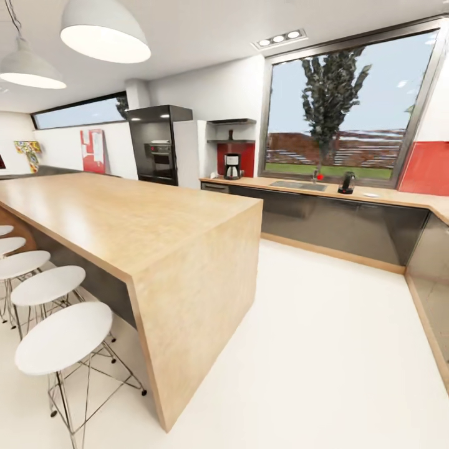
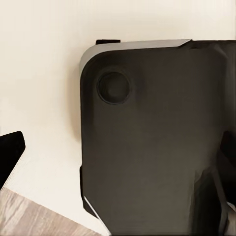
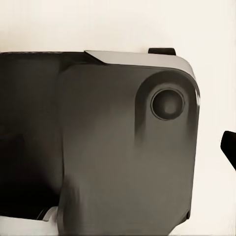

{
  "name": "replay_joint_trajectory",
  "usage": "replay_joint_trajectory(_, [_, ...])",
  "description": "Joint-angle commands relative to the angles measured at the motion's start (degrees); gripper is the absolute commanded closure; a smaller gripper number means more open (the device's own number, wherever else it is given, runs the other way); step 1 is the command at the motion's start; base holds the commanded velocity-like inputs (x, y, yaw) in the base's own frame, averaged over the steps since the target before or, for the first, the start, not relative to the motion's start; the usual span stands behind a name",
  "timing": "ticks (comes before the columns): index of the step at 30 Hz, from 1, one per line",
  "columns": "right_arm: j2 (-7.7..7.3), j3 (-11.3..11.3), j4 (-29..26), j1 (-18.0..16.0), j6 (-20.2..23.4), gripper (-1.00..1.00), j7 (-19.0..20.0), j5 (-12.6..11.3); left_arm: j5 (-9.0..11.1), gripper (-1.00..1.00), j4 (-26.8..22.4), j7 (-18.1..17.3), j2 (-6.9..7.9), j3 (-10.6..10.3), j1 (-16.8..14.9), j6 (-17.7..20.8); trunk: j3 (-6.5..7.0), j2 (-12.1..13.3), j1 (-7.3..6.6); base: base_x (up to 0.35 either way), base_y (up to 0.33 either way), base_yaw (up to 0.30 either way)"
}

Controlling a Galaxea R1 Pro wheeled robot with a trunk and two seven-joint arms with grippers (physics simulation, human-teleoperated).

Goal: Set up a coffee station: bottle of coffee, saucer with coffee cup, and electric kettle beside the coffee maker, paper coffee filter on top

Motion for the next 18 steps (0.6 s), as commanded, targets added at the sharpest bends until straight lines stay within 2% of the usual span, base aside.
replay_joint_trajectory(1, [0.01, -0.05, 0.01, -0.04, -0.05, -1.0, 0.02, 0.0, 0.01, -1.0, -0.03, 0.05, -0.01, 0.02, 0.01, -0.14, 0.13, 0.38, -0.23, 0.0, 0.0, -0.267])
replay_joint_trajectory(18, [-0.1, -0.05, -0.28, -0.04, -0.05, -1.0, -0.07, 0.0, 0.09, -1.0, -0.14, 0.05, -0.01, 0.17, -0.05, -0.19, 3.18, 7.2, -3.96, 0.0, 0.0, -0.267])
